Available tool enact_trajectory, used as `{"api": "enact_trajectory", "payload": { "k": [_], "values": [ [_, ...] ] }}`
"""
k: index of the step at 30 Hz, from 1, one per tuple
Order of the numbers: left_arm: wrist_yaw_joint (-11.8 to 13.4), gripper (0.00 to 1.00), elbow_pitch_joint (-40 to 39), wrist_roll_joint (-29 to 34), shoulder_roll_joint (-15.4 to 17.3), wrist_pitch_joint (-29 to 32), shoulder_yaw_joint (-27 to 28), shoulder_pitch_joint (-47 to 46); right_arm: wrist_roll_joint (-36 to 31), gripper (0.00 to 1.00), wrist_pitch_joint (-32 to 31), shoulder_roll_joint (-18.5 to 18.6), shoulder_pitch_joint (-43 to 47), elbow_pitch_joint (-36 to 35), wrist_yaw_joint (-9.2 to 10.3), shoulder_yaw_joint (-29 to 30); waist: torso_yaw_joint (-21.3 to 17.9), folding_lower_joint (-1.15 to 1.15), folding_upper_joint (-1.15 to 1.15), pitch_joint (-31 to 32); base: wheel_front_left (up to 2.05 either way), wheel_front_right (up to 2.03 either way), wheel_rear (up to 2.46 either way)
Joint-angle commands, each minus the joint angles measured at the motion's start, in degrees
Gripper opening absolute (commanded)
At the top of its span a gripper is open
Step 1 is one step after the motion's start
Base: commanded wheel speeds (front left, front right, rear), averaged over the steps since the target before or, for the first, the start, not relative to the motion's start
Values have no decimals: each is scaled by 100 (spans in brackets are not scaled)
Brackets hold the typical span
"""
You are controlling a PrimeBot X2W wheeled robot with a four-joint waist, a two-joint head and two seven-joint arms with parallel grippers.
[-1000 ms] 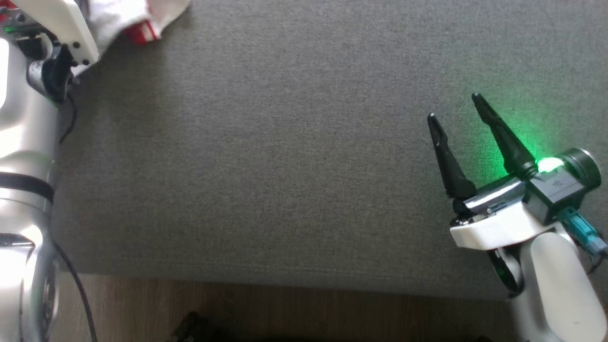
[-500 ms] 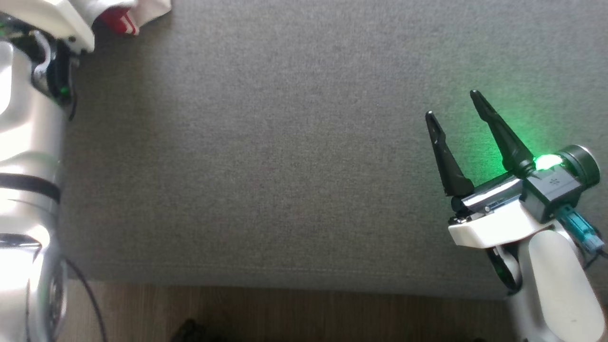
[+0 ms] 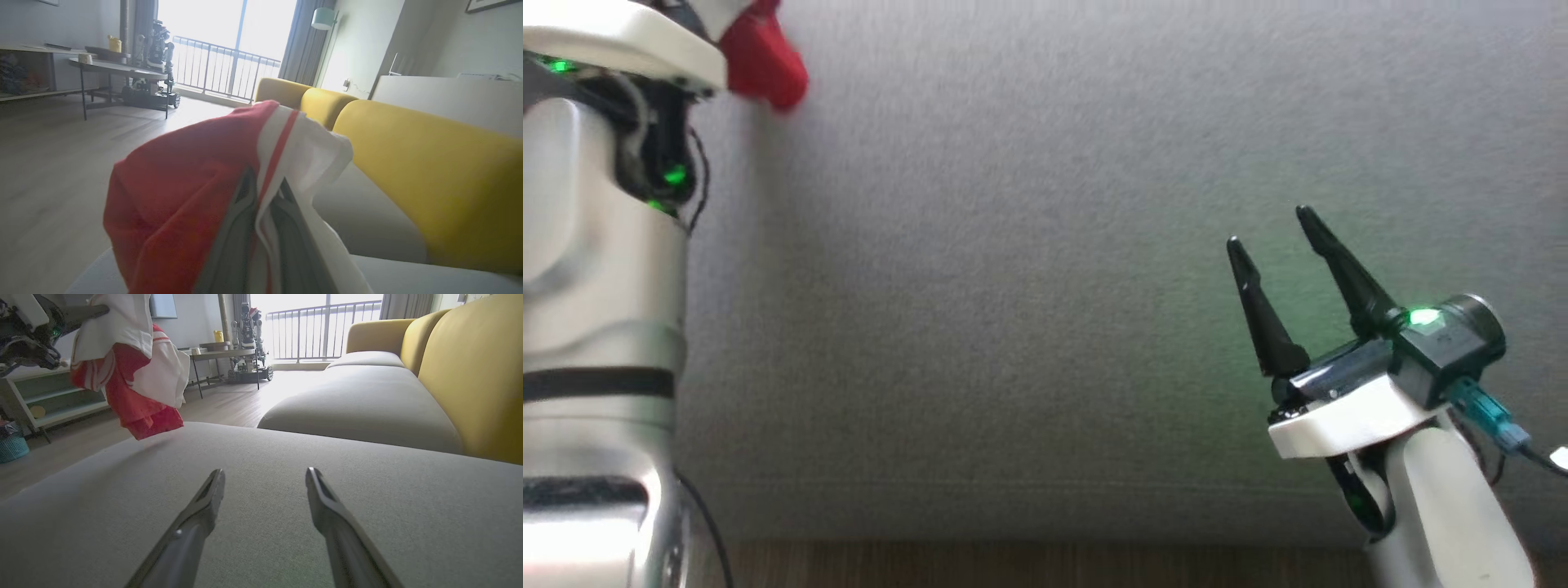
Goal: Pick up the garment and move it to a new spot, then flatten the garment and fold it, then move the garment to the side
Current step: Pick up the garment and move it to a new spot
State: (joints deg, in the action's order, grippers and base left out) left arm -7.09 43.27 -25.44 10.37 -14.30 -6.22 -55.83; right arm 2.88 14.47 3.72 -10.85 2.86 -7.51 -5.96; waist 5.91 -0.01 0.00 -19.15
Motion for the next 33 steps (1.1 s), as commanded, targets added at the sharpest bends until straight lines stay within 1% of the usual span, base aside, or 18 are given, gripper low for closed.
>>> {"api": "enact_trajectory", "payload": {
  "k": [1,6,10,13,16,18,20,23,25,30,33],
  "values": [
    [-31,0,-456,-70,218,-16,-10,-158,137,100,52,-81,11,-184,2,-173,-237,1,0,307,0,0,0],
    [-37,0,-1499,-369,176,403,-517,148,462,100,52,-82,12,-312,2,-275,-658,1,0,474,0,0,0],
    [-38,0,-2237,-481,6,753,-875,427,584,100,52,-83,-9,-507,2,-276,-1051,1,0,504,0,0,0],
    [-25,0,-2592,-439,-184,927,-1169,611,624,100,52,-83,-9,-676,2,-226,-1336,1,0,456,0,0,0],
    [6,0,-2684,-413,-373,1013,-1433,776,673,100,52,-83,-26,-830,2,-168,-1626,1,0,362,0,0,0],
    [32,0,-2596,-418,-471,1007,-1574,888,708,100,52,-83,-34,-909,2,-160,-1820,1,0,295,0,0,0],
    [75,0,-2389,-293,-513,937,-1743,987,738,100,52,-84,-36,-958,2,-172,-2000,1,0,216,0,0,0],
    [118,0,-1881,-200,-585,813,-1962,1152,764,100,52,-84,-37,-1000,2,-187,-2208,1,0,83,0,0,0],
    [116,0,-1436,-306,-642,785,-2046,1273,764,100,52,-84,-35,-994,2,-207,-2316,1,0,9,0,0,0],
    [93,0,-494,-531,-726,733,-2356,1482,760,100,52,-84,-23,-965,2,-230,-2452,1,0,-67,0,0,0],
    [88,0,-267,-626,-739,687,-2478,1548,751,100,52,-84,0,-950,2,-212,-2438,1,0,-26,0,0,0]
  ]
}}
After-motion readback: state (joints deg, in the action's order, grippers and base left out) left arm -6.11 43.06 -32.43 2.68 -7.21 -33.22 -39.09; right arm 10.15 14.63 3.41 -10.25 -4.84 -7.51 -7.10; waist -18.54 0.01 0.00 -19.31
